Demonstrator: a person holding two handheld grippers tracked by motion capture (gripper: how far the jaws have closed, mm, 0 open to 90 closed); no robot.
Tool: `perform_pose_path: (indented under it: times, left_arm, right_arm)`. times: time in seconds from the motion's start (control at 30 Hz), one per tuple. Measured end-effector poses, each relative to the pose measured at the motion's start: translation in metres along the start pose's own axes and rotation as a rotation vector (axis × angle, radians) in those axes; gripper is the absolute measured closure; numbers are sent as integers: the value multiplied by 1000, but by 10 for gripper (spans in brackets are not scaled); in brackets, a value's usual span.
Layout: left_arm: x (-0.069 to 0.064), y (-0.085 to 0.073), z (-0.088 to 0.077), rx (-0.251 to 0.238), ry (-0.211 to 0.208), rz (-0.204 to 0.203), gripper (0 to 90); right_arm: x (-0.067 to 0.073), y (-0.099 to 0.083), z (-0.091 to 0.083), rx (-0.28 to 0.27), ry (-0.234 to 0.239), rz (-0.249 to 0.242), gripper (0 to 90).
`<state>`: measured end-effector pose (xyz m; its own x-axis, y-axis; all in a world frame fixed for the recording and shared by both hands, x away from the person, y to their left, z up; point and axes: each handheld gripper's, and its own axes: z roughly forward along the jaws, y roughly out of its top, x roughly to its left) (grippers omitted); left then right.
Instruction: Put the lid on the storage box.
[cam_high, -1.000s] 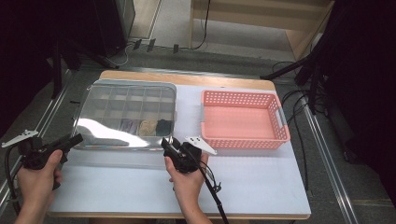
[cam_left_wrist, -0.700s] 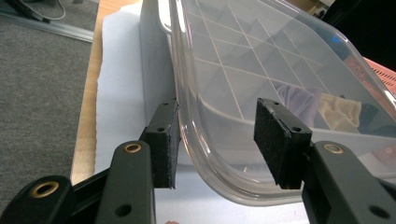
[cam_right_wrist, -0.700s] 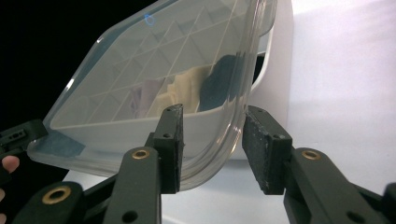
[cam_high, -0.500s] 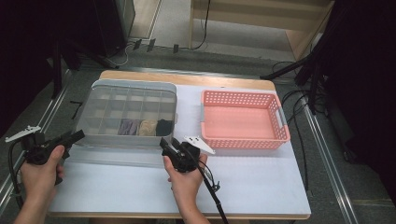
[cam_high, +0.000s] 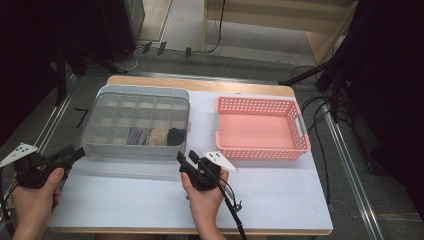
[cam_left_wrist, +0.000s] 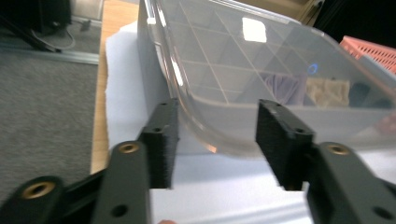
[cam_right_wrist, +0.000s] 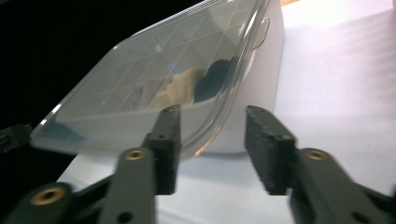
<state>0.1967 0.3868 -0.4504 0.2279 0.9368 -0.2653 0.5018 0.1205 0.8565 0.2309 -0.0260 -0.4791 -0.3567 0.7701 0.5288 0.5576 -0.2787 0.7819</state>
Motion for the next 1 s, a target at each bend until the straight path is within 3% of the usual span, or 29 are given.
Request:
perform_pose_path:
  times: [0.03,0.13,0.17,0.23,0.27,0.4,0.8,1.0]
  left_arm:
    - [-2,-6,-4,-11,-11,-1,643]
    - [-6,-13,-6,-12,-9,28,754]
    - [-6,-16,-6,-12,-8,32,788]
    - [-6,-18,-4,-14,-8,24,803]
    - [-5,-18,-2,-10,-5,20,828]
    - [-4,-14,1,-18,-6,14,845]
    - [-11,-7,19,1,-35,18,822]
    - [-11,-3,27,16,-29,22,811]
  right_arm:
    - [-1,-5,-6,-4,25,-23,695]
    - [-1,-10,-13,-14,35,-55,767]
    - [2,-16,-16,-17,38,-107,809]
    - [3,-18,-16,-16,38,-122,819]
    - [7,-22,-13,-18,51,-167,828]
    - [12,-24,-8,-33,43,-215,834]
    - [12,-16,9,-47,-8,-220,819]
    - [8,-8,15,-49,-31,-199,808]
